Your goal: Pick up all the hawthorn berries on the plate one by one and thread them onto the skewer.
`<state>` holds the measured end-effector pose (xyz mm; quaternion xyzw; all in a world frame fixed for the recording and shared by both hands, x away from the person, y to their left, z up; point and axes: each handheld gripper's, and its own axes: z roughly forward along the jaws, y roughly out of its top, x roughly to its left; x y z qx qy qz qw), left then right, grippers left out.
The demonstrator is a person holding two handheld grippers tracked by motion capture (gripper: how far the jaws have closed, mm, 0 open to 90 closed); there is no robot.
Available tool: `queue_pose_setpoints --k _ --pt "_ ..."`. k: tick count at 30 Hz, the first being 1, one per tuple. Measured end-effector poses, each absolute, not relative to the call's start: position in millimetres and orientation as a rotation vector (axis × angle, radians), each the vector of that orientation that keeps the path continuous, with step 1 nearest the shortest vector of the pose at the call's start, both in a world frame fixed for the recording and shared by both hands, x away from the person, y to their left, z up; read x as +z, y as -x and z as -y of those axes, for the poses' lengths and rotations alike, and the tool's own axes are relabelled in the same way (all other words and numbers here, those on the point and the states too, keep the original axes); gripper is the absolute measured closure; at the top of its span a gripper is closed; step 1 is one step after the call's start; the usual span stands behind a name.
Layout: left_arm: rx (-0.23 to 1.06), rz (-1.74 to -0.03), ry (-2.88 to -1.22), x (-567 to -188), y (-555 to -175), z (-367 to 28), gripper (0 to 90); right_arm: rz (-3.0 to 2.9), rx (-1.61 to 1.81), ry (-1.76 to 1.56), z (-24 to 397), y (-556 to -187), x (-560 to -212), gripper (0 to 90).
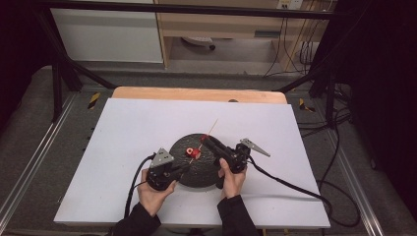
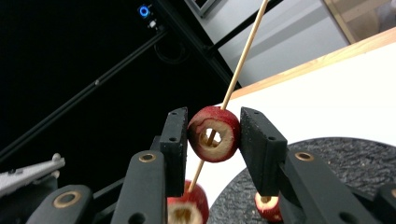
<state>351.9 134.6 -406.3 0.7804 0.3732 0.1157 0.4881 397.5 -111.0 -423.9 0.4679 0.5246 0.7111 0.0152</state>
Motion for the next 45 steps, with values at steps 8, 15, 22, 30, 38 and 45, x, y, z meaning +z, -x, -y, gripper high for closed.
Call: queue_pose_setpoints --k 8,15,22,30,38,45 --pt "0.282 -0.899 -1.898 -406.5 -355.0 -132.6 89.0 -1.696 2.189 -1.456 111.1 -395.1 -424.0 63.4" --pt "0.276 -0.897 -1.899 -408.7 -355.7 -133.4 89.0 -1.736 2.172 -1.459 110.8 -395.1 -425.6 63.0" --pt "0.289 -0.902 -1.892 -408.5 -353.2 -148.2 89.0 -1.805 2.097 -1.415 118.1 -394.0 -416.3 48.3" --pt "0.289 -0.9 -1.917 -412.0 -347.9 -170.4 89.0 -2.017 1.87 -1.368 128.6 -397.5 -410.2 26.6" --pt "0.318 -0.901 -1.976 -417.5 -337.2 -196.7 88.9 -2.211 1.643 -1.321 134.9 -401.1 -412.2 9.6" --pt "0.316 -0.906 -2.012 -421.0 -329.9 -216.3 88.9 -2.295 1.534 -1.291 137.9 -402.8 -411.9 5.1"
